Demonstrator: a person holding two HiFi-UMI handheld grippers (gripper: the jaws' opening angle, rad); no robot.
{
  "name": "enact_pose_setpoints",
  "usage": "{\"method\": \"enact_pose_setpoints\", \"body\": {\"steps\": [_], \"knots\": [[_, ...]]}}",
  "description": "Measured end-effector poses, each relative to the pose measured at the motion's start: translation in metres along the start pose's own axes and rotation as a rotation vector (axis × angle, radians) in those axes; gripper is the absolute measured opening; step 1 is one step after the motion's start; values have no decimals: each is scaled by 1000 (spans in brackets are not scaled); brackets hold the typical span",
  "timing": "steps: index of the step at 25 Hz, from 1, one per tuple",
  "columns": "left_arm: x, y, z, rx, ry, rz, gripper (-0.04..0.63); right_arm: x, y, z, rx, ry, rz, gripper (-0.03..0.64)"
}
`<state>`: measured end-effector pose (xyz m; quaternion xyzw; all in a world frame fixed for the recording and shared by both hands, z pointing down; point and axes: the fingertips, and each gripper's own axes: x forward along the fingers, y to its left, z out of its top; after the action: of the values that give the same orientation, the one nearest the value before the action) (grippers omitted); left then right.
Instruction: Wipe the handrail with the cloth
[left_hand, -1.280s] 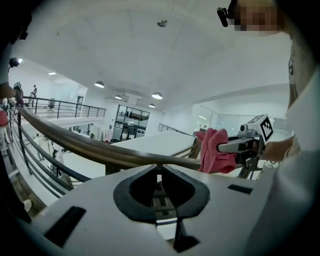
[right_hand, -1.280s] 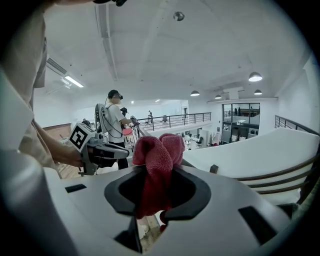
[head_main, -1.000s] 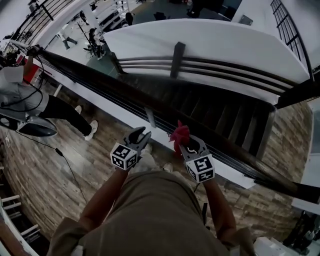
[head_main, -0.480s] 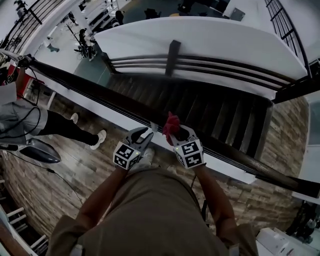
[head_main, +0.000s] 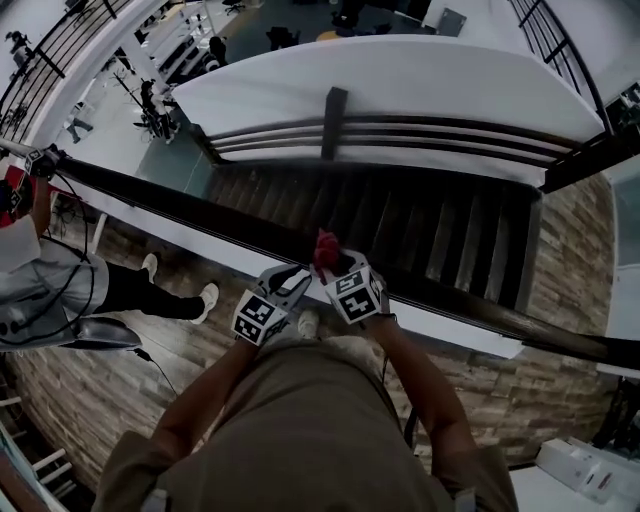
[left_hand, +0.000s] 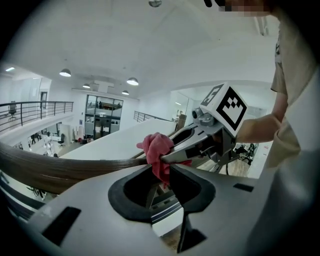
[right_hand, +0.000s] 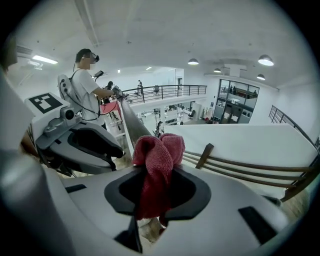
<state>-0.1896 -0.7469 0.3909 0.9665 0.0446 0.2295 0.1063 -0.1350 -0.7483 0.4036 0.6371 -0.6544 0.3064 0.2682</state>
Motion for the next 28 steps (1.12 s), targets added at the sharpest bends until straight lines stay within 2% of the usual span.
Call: {"method": "enact_pose_setpoints", "body": {"steps": [7,16,22,28], "knots": [[1,-7,-23,-7,38,-32,120,6,-2,-14,123,-59,-24,101],[8,-12,-17,-9,44,-49,118,-5,-2,-14,-13,-74,-107,101],[8,-11,-20,-38,62,-71,118,-14,-2,-16,24,-75,-107,101],[30,-20,-21,-15,86,-119,118,-26,-27,-31,60,-82,-142,101]]}}
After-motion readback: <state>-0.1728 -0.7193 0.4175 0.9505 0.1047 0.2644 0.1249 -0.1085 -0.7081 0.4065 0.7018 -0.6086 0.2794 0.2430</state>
